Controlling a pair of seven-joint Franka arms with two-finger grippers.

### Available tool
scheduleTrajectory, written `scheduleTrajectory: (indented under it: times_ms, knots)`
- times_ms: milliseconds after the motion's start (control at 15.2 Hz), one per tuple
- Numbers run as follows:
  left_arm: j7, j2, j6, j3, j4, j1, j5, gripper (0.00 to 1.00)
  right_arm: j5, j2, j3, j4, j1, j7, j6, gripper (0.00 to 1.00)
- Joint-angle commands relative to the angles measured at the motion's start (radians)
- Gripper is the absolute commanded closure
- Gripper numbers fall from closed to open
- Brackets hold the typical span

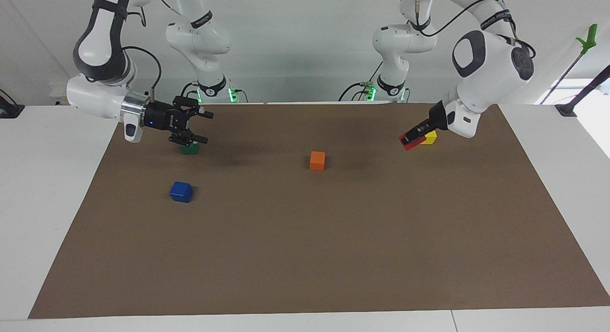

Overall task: Transfer red block to right arm and stack on blue block
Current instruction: 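Lift the red cube with the left gripper while the right gripper approaches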

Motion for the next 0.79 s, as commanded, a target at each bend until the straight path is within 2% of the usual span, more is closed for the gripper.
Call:
scheduleTrajectory:
  times_ms: [0,66,197,329,460,592,723]
  knots:
    - [-0.141,-0.030,0.033,-0.025,-0.034,-0.027,-0.195,1.00,0.130,0.052,0.002,-0.095,0.019,-0.085,-0.140,0.00]
    - [-0.228,-0.040,0.071,-0.038,-0.058,-0.035,-0.280,1.00,0.158,0.096,0.003,-0.103,0.024,-0.122,-0.188,0.00]
    - [-0.343,-0.050,0.198,-0.088,-0.082,-0.094,-0.327,1.00,0.220,0.153,0.003,-0.121,0.081,-0.159,-0.280,0.00]
    - [-0.492,-0.050,0.450,-0.108,-0.129,-0.208,-0.360,1.00,0.322,0.192,0.003,-0.155,0.172,-0.255,-0.316,0.00]
    - [-0.618,-0.050,0.649,-0.107,-0.166,-0.332,-0.360,1.00,0.359,0.190,0.003,-0.169,0.217,-0.263,-0.316,0.00]
    - [-0.661,-0.060,0.717,-0.107,-0.195,-0.404,-0.360,1.00,0.374,0.245,0.005,-0.170,0.243,-0.276,-0.357,0.00]
    - [-0.683,-0.079,0.725,-0.107,-0.229,-0.434,-0.360,1.00,0.416,0.299,0.006,-0.169,0.279,-0.299,-0.438,0.00]
